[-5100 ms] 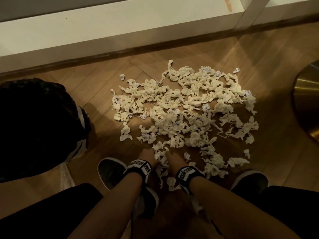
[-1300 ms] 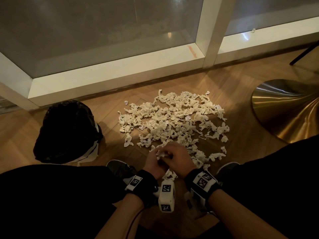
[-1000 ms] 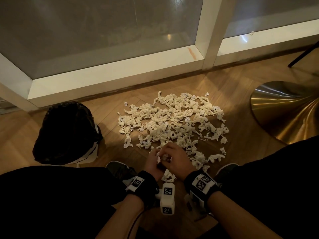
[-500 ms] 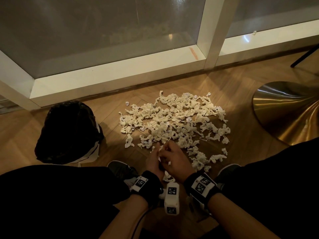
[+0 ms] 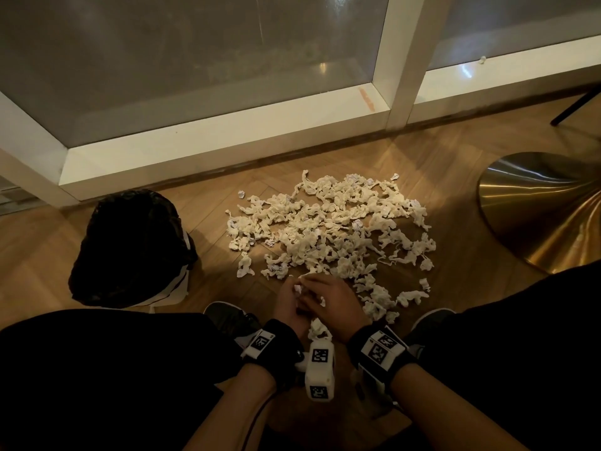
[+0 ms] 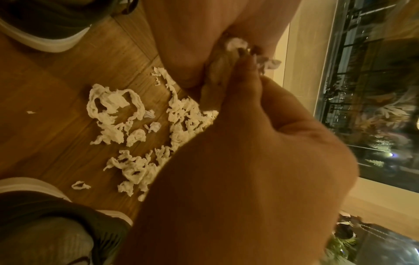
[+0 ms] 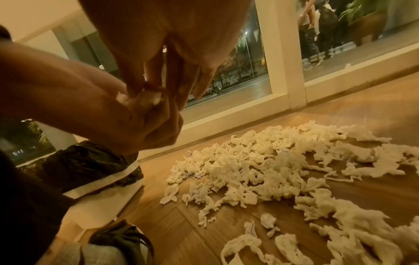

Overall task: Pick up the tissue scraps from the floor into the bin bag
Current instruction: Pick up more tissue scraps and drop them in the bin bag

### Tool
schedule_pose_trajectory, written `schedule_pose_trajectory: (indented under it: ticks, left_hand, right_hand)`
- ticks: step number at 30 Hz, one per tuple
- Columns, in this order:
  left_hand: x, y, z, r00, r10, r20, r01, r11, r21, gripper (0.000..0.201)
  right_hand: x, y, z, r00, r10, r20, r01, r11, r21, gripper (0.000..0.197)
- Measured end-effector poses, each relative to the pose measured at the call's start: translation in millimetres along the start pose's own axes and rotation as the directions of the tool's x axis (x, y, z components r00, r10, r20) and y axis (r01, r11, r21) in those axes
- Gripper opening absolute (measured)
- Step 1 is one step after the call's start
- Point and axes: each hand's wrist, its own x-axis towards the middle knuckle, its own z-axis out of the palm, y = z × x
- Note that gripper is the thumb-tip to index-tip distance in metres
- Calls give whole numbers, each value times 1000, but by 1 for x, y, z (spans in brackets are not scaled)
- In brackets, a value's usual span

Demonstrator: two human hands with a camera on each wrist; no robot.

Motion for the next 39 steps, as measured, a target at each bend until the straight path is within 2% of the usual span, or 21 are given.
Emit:
schedule_pose_trajectory:
  ticks: [6, 8, 10, 15, 18, 27, 30, 33, 37, 39]
  left_hand:
    - [2, -4, 3, 1000, 10, -7, -11, 997, -76, 43]
    - [3, -3, 1, 999, 31, -16, -32, 997, -71, 47]
    - [2, -1, 0, 998, 15, -57, -17, 999, -34, 37]
    - [2, 4, -3, 997, 0, -75, 1, 1000, 14, 64]
    - [-3, 5, -2, 998, -10, -69, 11, 1000, 17, 62]
    - [2, 9, -5, 987, -160, 11, 160, 987, -21, 37]
    - [-4, 7, -1, 987, -160, 26, 160, 987, -7, 45]
    - [-10, 11, -1, 983, -171, 63, 168, 985, 43, 50]
    - [-11, 20, -6, 992, -121, -19, 123, 977, 174, 53]
    - [-10, 20, -9, 992, -111, -63, 122, 971, 203, 44]
  right_hand:
    - [1, 4, 4, 975, -180, -129, 144, 958, -248, 31]
    - [0, -1, 7, 964, -241, -110, 202, 937, -286, 33]
    - [-1, -2, 11, 961, -270, -62, 247, 936, -253, 33]
    - [-2, -6, 5, 985, -163, -57, 160, 986, -50, 34]
    - [-3, -10, 0, 987, -150, -63, 149, 989, -10, 28]
    - [-1, 1, 2, 970, -239, -50, 225, 955, -194, 26]
    - [-1, -1, -3, 965, -261, -30, 246, 936, -251, 27]
    - [-3, -5, -1, 959, -276, 69, 284, 926, -249, 28]
    - [-8, -9, 7, 950, -260, 175, 303, 904, -300, 39]
    - [-7, -7, 7, 958, -236, 161, 276, 907, -317, 32]
